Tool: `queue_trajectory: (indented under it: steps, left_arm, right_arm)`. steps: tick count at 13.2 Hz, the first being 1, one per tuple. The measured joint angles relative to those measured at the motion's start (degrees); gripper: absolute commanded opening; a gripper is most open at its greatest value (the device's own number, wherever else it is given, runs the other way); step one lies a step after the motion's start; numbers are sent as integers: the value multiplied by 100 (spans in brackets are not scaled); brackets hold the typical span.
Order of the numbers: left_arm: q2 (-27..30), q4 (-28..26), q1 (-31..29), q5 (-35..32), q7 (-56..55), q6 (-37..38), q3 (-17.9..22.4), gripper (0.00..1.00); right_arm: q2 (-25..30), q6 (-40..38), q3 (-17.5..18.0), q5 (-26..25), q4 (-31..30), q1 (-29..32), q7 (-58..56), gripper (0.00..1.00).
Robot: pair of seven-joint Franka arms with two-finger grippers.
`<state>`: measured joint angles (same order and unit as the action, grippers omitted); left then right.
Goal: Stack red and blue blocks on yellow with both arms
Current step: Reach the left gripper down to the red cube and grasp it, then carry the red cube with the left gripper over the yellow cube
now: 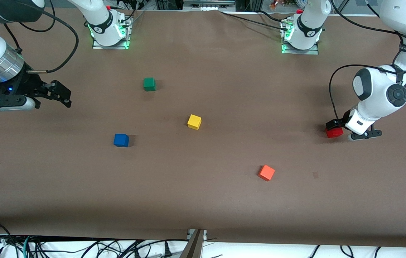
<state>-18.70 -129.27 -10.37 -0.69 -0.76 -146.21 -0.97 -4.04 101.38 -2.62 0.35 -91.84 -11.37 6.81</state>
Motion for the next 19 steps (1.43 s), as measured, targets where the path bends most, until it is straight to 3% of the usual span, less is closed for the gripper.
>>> queue_trajectory:
  steps: [9, 11, 12, 16, 19]
  left_arm:
    - [-199, -46, 0, -3, 11, -290, -8, 100]
    - [-238, -49, 0, -3, 31, -368, -7, 82]
    - [-244, -49, 0, -4, 41, -382, -8, 62]
    - [-245, -49, -2, -5, 80, -392, -7, 15]
    - [-236, -45, -5, -6, 103, -418, -9, 6]
  right_arm:
    - [-82, -15, -53, 0, -11, 27, 0, 100]
    - [-84, -15, -54, 0, -11, 27, 0, 100]
    - [-84, -15, -54, 0, -11, 27, 0, 100]
    - [-84, -15, -51, 0, -11, 26, 0, 100]
    - [-84, -15, -51, -2, -11, 26, 0, 100]
